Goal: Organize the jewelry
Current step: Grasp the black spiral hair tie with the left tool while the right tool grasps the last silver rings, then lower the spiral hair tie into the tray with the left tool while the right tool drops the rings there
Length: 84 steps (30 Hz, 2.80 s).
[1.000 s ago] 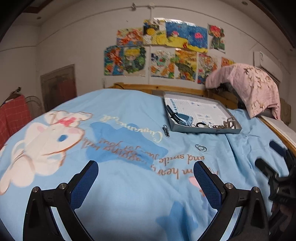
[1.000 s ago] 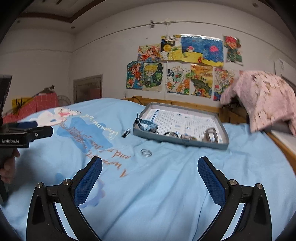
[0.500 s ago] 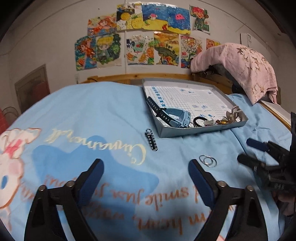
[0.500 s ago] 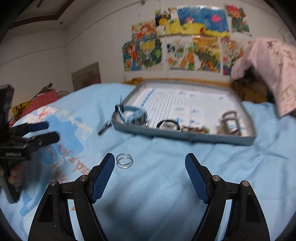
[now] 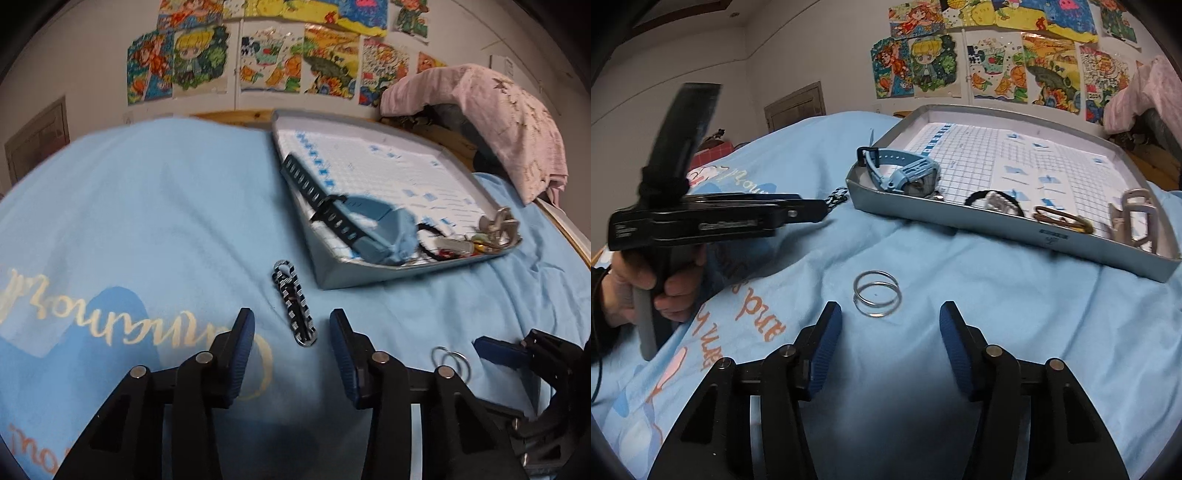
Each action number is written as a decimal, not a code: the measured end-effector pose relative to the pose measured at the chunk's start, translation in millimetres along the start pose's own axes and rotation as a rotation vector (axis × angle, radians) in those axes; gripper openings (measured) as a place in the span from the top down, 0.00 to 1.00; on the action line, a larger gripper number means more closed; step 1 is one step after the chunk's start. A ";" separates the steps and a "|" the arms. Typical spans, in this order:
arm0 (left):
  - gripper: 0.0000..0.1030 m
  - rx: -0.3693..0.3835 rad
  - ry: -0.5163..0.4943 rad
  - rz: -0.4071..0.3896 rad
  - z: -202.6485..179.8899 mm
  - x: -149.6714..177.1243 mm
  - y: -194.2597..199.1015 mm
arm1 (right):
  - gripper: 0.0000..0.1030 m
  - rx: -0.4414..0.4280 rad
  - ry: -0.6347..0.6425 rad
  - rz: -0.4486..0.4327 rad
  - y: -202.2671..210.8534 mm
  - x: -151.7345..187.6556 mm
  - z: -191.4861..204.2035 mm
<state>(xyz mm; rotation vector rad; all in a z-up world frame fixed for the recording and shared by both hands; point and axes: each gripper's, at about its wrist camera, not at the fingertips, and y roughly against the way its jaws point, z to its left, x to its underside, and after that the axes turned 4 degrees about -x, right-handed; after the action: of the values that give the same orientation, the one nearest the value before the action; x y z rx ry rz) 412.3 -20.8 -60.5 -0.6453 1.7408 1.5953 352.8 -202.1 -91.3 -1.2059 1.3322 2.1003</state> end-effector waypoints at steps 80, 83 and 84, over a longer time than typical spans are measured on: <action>0.96 -0.052 -0.072 -0.121 -134.1 -77.8 -6.7 | 0.75 0.087 -0.359 -0.333 29.4 -38.1 -133.0; 0.96 -0.048 -0.056 -0.110 -136.9 -79.0 -19.1 | 0.75 0.094 -0.381 -0.301 9.9 -39.0 -145.3; 0.96 -0.049 -0.053 -0.107 -136.4 -77.5 -22.6 | 0.75 0.091 -0.399 -0.296 5.7 -39.1 -149.7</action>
<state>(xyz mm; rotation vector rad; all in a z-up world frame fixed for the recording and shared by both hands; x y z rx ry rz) 458.7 -165.0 -14.1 -0.7021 1.6066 1.5717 440.0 -329.7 -83.9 -0.8292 0.9906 1.9154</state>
